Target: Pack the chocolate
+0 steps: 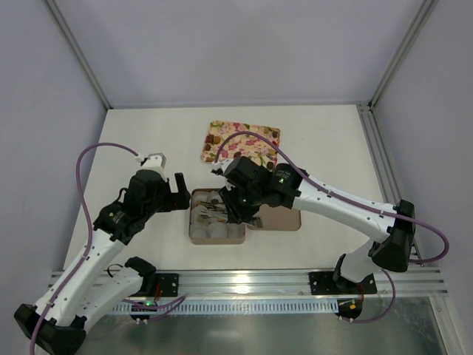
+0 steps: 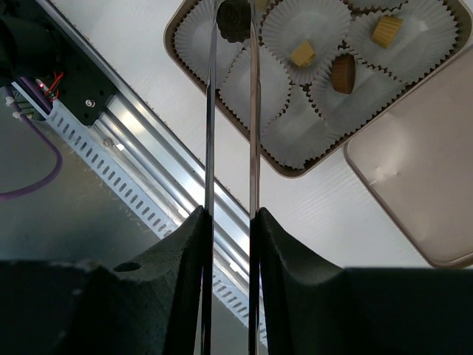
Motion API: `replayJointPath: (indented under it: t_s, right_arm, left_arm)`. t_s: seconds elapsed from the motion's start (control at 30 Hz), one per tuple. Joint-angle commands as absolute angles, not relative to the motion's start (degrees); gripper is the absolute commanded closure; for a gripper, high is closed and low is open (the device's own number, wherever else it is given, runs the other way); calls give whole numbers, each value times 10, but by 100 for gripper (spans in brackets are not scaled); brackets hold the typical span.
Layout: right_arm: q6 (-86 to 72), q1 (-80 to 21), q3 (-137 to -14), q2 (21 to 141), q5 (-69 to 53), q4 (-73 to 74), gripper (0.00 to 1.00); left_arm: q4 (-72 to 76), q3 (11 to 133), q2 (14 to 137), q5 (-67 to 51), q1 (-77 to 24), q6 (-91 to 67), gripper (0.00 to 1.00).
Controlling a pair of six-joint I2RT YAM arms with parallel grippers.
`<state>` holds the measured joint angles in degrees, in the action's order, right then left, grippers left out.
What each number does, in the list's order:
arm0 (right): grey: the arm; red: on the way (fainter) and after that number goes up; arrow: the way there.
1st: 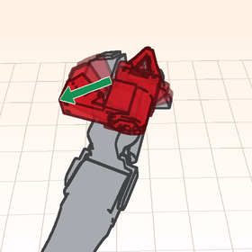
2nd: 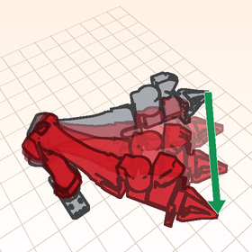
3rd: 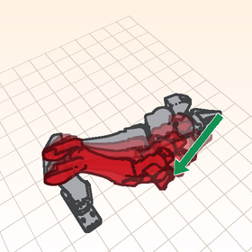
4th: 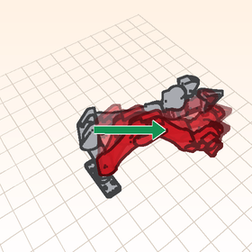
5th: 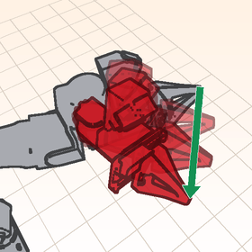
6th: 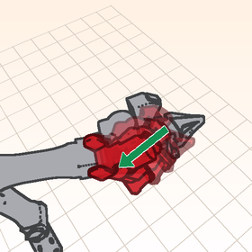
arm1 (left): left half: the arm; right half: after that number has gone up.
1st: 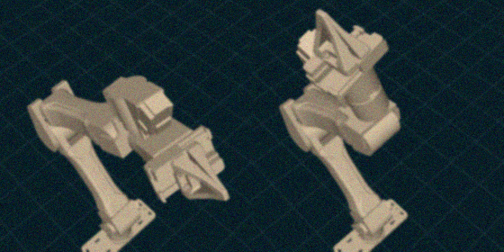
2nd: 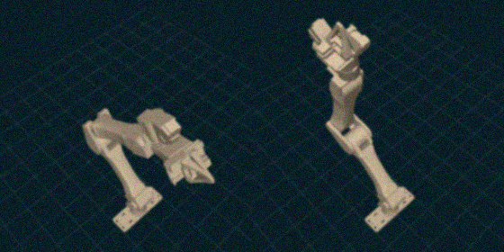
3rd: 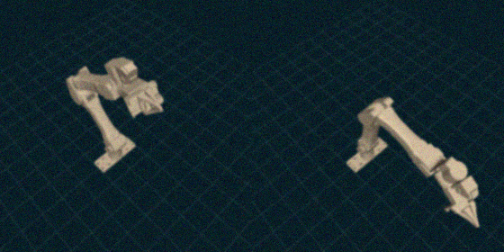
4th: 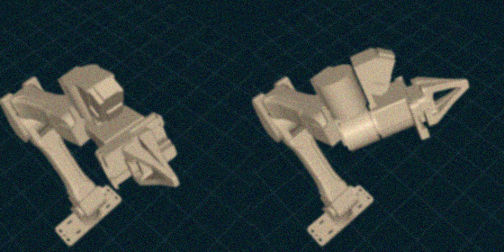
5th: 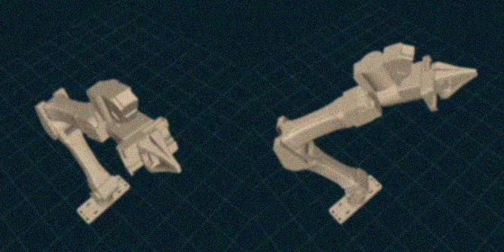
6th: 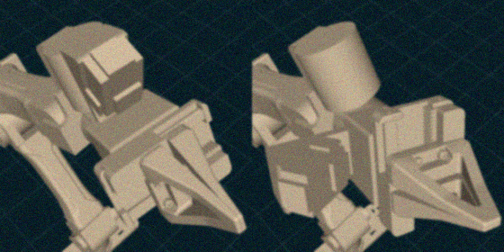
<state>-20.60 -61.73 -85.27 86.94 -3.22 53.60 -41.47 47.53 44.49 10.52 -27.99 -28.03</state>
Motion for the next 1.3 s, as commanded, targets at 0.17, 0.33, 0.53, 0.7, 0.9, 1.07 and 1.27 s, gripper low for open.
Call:
replayJointPath:
  t_s: [0.17,0.33,0.53,0.7,0.9,1.07,1.27]
  right_arm:
    - [-229,-653,-847,889,-38,498,66]
    - [-234,-668,-849,904,-40,491,66]
    - [-235,-671,-840,915,-40,487,66]
    - [-236,-671,-831,922,-48,477,66]
    - [-235,-673,-828,933,-53,469,65]
    - [-235,-673,-827,936,-51,466,61]
    - [-236,-673,-827,934,-48,467,61]
  left_arm:
    - [-411,476,440,119,-278,-279,0]
    - [-411,476,440,120,-278,-279,0]
    - [-411,476,440,119,-278,-279,0]
    - [-410,475,441,118,-278,-278,0]
    - [-411,476,441,118,-278,-278,0]
    - [-410,476,440,118,-278,-278,0]
    - [-411,476,440,117,-278,-278,0]
